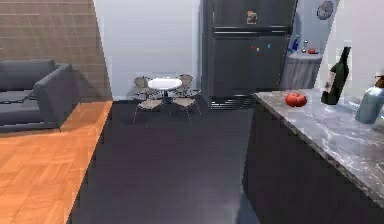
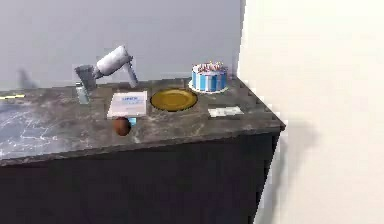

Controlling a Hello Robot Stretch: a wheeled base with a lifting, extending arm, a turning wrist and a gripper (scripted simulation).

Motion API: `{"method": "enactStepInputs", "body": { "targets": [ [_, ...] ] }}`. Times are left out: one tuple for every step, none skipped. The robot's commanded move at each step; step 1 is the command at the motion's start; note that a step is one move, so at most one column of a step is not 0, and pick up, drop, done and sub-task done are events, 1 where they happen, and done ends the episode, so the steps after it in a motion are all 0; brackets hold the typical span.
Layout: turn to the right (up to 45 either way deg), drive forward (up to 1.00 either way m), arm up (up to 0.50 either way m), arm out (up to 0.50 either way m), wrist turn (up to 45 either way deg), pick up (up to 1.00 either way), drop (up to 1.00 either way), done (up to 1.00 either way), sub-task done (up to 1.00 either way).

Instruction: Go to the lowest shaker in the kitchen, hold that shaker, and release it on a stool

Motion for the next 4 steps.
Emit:
{"method": "enactStepInputs", "body": {
  "targets": [
    [0.0, 1.00, 0.00, 0.00, 0.0, 0.00, 0.00, 0.00, 0.00],
    [-3.0, 0.00, 0.00, 0.00, 0.0, 0.00, 0.00, 0.00, 0.00],
    [0.0, 0.45, 0.00, 0.00, 0.0, 0.00, 0.00, 0.00, 0.00],
    [45.0, 0.00, 0.00, 0.00, 0.0, 0.00, 0.00, 0.00, 0.00]
  ]
}}
